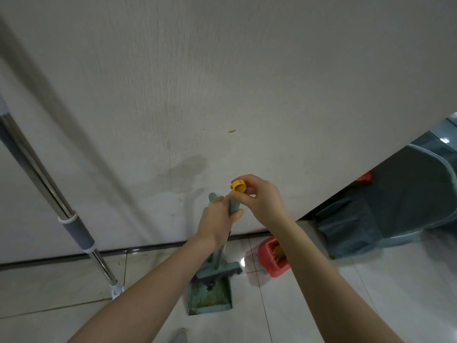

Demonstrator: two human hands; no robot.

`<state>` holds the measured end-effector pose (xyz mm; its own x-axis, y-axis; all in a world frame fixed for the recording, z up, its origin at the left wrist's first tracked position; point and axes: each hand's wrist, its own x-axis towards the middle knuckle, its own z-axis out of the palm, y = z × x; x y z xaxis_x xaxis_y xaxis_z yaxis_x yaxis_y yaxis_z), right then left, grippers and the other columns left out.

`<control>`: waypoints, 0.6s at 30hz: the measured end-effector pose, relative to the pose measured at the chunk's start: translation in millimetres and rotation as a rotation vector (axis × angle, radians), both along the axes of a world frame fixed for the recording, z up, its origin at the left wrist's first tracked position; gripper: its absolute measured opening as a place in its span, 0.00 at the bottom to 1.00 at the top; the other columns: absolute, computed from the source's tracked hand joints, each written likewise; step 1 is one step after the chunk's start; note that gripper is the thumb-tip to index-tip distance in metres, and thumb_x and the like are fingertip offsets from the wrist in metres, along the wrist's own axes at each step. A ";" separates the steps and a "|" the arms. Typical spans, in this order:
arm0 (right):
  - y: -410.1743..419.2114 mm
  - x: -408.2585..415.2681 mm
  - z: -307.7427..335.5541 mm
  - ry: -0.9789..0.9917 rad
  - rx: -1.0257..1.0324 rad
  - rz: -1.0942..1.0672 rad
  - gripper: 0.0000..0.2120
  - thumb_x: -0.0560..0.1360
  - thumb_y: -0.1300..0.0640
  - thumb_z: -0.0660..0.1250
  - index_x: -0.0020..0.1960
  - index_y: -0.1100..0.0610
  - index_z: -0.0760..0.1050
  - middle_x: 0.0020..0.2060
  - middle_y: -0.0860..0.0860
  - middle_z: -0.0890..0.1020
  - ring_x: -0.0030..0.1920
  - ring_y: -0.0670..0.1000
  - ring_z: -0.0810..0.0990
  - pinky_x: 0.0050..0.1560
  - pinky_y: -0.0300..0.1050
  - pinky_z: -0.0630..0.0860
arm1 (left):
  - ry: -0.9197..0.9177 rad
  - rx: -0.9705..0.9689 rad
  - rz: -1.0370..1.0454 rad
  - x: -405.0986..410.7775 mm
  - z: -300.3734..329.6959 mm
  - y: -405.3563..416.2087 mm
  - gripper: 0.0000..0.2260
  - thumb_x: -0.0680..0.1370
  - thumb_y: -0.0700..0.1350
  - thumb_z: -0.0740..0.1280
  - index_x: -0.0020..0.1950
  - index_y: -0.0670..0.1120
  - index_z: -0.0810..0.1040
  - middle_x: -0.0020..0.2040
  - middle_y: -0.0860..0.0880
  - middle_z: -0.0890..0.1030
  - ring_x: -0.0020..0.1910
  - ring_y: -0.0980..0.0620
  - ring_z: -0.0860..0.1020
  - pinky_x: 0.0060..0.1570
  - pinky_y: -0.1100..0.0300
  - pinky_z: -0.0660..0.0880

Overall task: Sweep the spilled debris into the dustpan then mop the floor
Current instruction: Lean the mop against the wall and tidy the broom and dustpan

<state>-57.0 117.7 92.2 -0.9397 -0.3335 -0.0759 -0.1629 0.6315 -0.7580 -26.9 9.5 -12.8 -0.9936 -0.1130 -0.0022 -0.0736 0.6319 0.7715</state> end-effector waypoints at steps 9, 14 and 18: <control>28.5 16.9 -1.2 -0.122 -0.154 -0.072 0.06 0.73 0.63 0.72 0.49 0.56 0.79 0.39 0.49 0.81 0.46 0.53 0.82 0.55 0.56 0.80 | -0.090 -0.038 0.119 28.1 17.0 35.5 0.14 0.78 0.56 0.64 0.54 0.45 0.74 0.47 0.46 0.81 0.45 0.45 0.79 0.45 0.52 0.76; 47.6 29.0 -7.0 -0.115 -0.162 -0.005 0.08 0.73 0.67 0.71 0.52 0.61 0.80 0.41 0.52 0.79 0.48 0.58 0.81 0.55 0.62 0.79 | -0.097 -0.073 0.132 60.6 27.9 53.0 0.13 0.79 0.49 0.63 0.62 0.46 0.73 0.51 0.42 0.83 0.51 0.40 0.80 0.50 0.49 0.76; 63.3 34.4 -15.4 -0.058 -0.135 -0.016 0.08 0.73 0.63 0.71 0.51 0.56 0.78 0.41 0.52 0.80 0.47 0.58 0.81 0.54 0.59 0.79 | -0.166 -0.116 0.139 88.1 32.9 62.6 0.24 0.79 0.54 0.64 0.73 0.49 0.65 0.59 0.41 0.80 0.59 0.41 0.78 0.58 0.49 0.75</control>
